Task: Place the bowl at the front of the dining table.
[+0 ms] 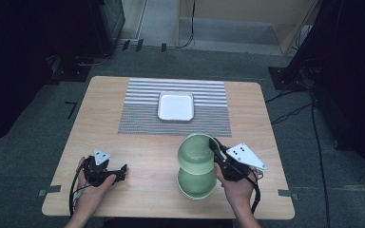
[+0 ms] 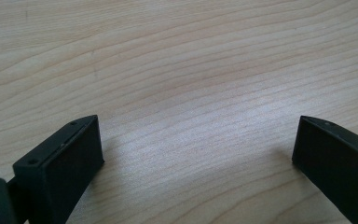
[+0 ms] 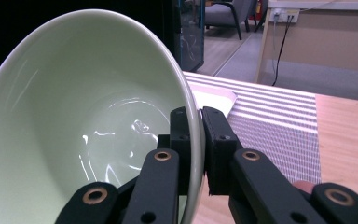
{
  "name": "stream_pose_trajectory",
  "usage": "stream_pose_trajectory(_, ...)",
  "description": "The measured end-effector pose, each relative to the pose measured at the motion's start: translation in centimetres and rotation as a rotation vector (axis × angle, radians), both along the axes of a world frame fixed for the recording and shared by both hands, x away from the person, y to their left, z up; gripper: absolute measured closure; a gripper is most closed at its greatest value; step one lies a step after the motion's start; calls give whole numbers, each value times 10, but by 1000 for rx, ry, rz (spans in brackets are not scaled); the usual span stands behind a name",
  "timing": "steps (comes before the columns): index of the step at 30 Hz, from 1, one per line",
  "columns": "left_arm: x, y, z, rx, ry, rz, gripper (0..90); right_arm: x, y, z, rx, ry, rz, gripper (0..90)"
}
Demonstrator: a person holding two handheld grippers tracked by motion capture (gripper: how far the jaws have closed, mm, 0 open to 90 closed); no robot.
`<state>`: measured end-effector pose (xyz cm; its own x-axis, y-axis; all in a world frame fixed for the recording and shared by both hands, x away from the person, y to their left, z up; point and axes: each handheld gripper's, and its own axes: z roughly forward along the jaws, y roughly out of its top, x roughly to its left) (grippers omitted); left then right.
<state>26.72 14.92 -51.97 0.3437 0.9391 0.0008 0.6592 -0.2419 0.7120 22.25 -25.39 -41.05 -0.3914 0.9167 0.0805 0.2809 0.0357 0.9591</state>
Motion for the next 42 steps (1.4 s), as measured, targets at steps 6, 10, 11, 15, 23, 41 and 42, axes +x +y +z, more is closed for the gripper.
stream_pose_trajectory(6,0,0,0,0,-1,0,11,15,0,11,-1,-17,-11,843)
stream_pose_trajectory(10,0,0,0,1,0,-1,10,27,-1,16,-2,-26,-21,843)
stream_pose_trajectory(11,0,0,0,2,1,-2,10,30,-1,17,-1,-26,-25,843)
stream_pose_trajectory(15,0,0,0,1,2,-1,10,45,-1,18,-1,-23,-39,844)
stream_pose_trajectory(23,0,0,0,0,2,0,11,63,2,13,1,-8,-50,844)
stream_pose_trajectory(41,1,0,0,3,0,-3,10,114,11,-1,-8,31,-53,844)
stream_pose_trajectory(42,1,0,0,3,0,-3,10,117,12,-2,-6,35,-53,845)
